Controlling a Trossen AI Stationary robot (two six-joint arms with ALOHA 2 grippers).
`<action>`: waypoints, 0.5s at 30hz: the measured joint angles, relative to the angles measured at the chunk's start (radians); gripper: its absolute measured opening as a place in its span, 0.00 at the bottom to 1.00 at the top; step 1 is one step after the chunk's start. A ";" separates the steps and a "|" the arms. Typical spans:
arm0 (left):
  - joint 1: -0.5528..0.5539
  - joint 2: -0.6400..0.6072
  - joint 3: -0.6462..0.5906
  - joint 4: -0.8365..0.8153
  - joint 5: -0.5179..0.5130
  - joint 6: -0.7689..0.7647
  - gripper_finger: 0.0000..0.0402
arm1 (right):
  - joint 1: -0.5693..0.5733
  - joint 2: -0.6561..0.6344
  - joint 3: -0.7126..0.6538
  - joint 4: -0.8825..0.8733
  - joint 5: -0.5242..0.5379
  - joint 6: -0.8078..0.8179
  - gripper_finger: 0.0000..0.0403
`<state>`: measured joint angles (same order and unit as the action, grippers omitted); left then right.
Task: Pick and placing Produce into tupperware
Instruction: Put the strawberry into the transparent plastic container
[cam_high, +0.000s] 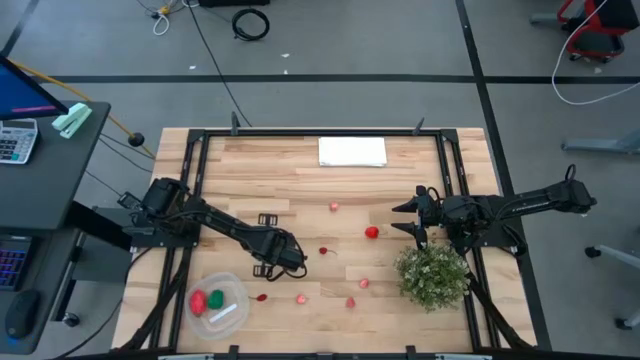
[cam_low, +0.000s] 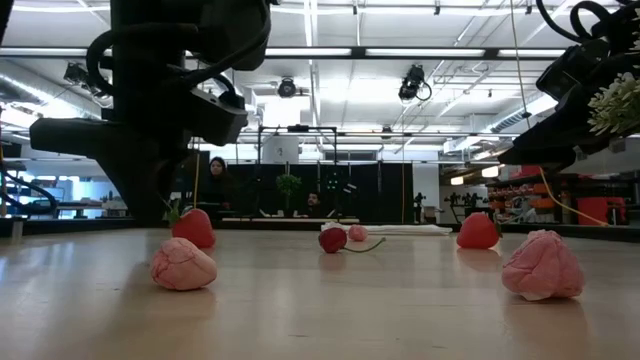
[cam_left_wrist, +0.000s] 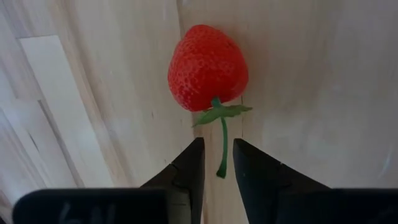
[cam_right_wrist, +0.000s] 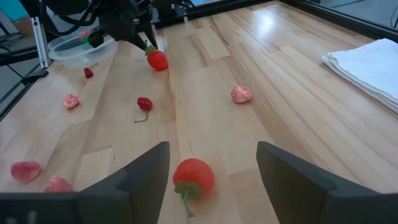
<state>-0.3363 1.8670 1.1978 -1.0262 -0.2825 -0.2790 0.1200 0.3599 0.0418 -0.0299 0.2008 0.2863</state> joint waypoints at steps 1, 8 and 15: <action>0.000 0.001 0.004 -0.003 0.000 0.000 0.23 | 0.000 0.000 0.000 0.000 0.000 0.000 0.62; 0.000 0.001 0.094 -0.024 -0.001 0.000 0.26 | 0.000 0.000 0.000 0.000 0.000 0.000 0.62; 0.000 0.001 0.109 -0.031 -0.001 0.001 0.23 | 0.000 0.000 0.000 0.000 0.000 0.000 0.62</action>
<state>-0.3363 1.8683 1.3067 -1.0571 -0.2836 -0.2783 0.1200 0.3599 0.0418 -0.0298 0.2008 0.2863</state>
